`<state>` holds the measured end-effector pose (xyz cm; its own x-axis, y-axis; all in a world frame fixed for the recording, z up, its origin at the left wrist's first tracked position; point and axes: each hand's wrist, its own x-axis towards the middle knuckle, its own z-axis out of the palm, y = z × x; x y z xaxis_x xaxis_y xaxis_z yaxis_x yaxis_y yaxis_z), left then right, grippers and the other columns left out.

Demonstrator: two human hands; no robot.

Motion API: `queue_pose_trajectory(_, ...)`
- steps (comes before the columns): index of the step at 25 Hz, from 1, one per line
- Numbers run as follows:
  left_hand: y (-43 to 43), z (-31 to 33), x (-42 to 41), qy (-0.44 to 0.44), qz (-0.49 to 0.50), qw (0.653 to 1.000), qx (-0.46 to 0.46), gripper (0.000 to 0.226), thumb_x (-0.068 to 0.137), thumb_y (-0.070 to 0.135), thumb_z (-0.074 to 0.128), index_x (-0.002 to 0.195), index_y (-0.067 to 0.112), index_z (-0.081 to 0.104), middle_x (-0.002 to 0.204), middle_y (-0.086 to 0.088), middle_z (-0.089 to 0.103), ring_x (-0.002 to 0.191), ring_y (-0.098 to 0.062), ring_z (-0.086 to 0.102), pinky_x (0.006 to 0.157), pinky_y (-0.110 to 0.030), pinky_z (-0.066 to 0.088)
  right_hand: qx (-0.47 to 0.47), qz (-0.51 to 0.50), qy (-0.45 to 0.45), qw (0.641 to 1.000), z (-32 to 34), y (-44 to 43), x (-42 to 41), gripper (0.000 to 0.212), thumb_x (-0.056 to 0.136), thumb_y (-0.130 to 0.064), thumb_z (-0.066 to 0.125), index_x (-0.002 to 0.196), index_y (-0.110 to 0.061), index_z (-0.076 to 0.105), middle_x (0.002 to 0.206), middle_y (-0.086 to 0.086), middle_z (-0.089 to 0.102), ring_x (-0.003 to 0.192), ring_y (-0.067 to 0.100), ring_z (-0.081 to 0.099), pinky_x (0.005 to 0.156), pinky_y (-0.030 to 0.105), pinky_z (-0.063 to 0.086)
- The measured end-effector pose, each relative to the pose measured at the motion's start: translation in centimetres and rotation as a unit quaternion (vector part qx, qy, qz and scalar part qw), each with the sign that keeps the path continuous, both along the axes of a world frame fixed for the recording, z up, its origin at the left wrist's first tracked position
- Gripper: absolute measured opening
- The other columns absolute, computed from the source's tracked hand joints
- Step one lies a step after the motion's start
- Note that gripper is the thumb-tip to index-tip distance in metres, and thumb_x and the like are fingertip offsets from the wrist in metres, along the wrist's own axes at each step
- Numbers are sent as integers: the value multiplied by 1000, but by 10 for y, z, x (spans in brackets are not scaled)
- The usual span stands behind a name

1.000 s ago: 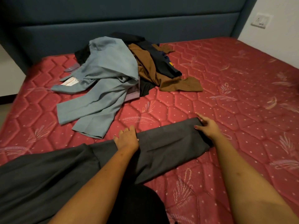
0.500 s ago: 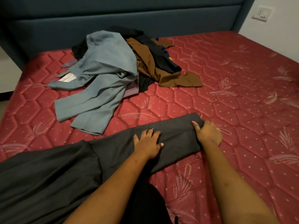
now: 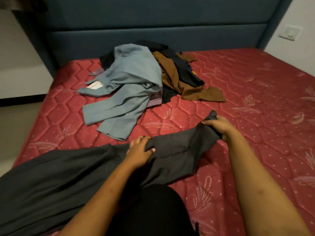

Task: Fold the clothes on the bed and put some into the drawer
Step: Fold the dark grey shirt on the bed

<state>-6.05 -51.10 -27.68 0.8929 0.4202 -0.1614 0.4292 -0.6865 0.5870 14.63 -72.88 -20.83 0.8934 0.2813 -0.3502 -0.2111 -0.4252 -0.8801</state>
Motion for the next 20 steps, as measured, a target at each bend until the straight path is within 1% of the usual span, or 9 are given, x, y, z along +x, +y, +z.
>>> queue_pose_trajectory(3, 35, 17, -46, -155, 140, 945, -252, 30, 95, 19, 59, 124, 20, 54, 127, -7, 56, 106, -16, 53, 92, -30, 43, 83, 82, -43, 992, 51, 76, -38, 17, 86, 1, 60, 80, -15, 58, 74, 5, 61, 65, 17, 58, 58, 24, 46)
queue_pose_trajectory(8, 110, 35, -130, -277, 328, 734, -526, 19, 102, 34, 39, 101, 28, 57, 106, 3, 64, 88, -15, 60, 79, -33, 44, 154, 247, -85, 953, 91, 221, -181, 16, 86, -4, 62, 82, -18, 57, 75, 2, 60, 70, 15, 57, 67, 30, 48)
queue_pose_trajectory(10, 130, 42, -164, -307, 338, 669, -586, 25, 99, 43, 37, 102, 29, 57, 100, 1, 66, 79, -16, 66, 75, -32, 48, 149, 295, -77, 941, 80, 266, -243, 19, 87, -7, 64, 102, -17, 59, 93, 8, 64, 84, 19, 58, 78, 36, 49)
queue_pose_trajectory(11, 140, 41, -181, -312, 351, 651, -597, 25, 96, 40, 41, 111, 28, 57, 94, 1, 70, 74, -15, 69, 72, -29, 52, 157, 347, -35, 924, 71, 283, -270, 36, 89, -7, 62, 123, -16, 54, 106, 10, 63, 93, 19, 57, 82, 38, 50)
queue_pose_trajectory(13, 160, 33, -221, -331, 292, 663, -605, 48, 91, 27, 47, 137, 17, 39, 105, -5, 72, 94, -11, 69, 83, -21, 52, 165, 489, 79, 853, 53, 302, -324, 65, 95, -4, 55, 149, -21, 25, 123, 4, 57, 108, 15, 52, 83, 31, 50)
queue_pose_trajectory(15, 177, 10, -272, -380, 217, 645, -626, 56, 102, 40, 30, 147, 6, 30, 145, -16, 46, 135, -23, 43, 113, -31, 30, 113, 570, 89, 809, 27, 308, -356, 72, 96, -3, 52, 153, -19, 11, 138, 5, 51, 119, 14, 48, 88, 20, 46)
queue_pose_trajectory(16, 179, 5, -284, -363, 219, 652, -628, 71, 96, 58, 34, 144, 6, 41, 145, -17, 45, 134, -29, 44, 112, -39, 34, 84, 570, 59, 815, 13, 307, -359, 71, 96, -3, 53, 153, -17, 13, 142, 9, 48, 122, 15, 48, 92, 19, 45)
queue_pose_trajectory(18, 188, -3, -304, -288, 310, 607, -673, 67, 83, 63, 54, 128, 15, 61, 121, -13, 66, 106, -29, 66, 84, -40, 57, 25, 531, -35, 846, -9, 306, -360, 67, 95, -8, 58, 151, -17, 23, 144, 11, 48, 127, 16, 49, 105, 23, 41)
queue_pose_trajectory(20, 193, -7, -304, -307, 382, 679, -547, 47, 90, 30, 60, 136, 26, 49, 117, -3, 65, 100, -19, 66, 75, -32, 56, -46, 512, -172, 840, -27, 299, -352, 65, 93, -17, 60, 150, -21, 29, 147, 7, 45, 135, 17, 42, 113, 27, 32)
